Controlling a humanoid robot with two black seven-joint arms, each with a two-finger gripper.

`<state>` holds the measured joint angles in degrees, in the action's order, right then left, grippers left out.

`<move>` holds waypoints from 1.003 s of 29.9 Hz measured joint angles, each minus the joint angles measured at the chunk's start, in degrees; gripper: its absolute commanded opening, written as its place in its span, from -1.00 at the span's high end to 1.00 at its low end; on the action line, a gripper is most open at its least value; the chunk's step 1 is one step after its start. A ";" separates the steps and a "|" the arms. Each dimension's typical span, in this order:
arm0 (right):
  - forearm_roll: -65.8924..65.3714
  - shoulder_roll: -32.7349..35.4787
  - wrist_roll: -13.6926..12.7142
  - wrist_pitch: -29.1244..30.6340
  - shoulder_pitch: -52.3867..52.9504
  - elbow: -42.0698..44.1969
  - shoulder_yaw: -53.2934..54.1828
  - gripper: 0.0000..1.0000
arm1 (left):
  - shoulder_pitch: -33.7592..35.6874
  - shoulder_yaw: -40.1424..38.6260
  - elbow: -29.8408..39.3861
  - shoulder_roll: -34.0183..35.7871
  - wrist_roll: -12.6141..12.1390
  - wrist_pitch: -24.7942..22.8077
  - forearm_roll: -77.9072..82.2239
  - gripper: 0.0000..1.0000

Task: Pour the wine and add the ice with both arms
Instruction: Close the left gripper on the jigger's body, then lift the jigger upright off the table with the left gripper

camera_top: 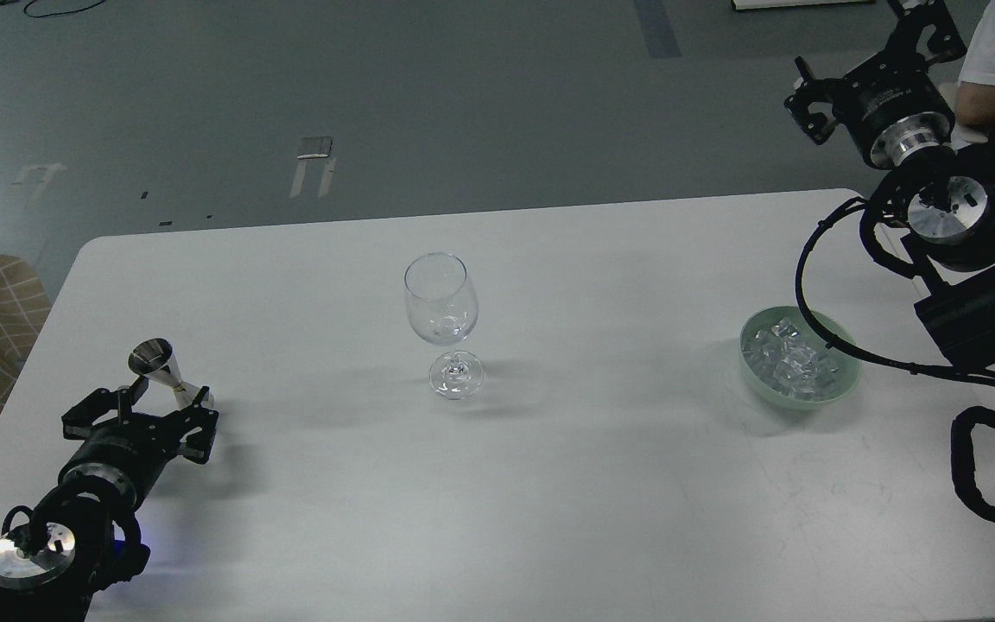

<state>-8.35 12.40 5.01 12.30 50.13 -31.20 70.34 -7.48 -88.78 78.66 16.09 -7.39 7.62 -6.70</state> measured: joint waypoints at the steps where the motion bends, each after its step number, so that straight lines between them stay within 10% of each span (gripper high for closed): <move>1: 0.00 0.00 0.00 0.00 -0.08 0.00 0.01 -1.00 | 0.00 0.00 0.00 0.00 0.01 -0.09 0.02 -0.28; 30: 0.00 -0.08 0.00 0.00 -0.21 0.08 0.06 -1.00 | 2.84 -0.08 -2.48 -0.08 0.47 -0.14 0.18 -0.28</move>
<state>-8.35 12.32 5.01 12.30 49.92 -31.12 70.40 -4.64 -88.85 76.18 16.00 -6.92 7.48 -6.52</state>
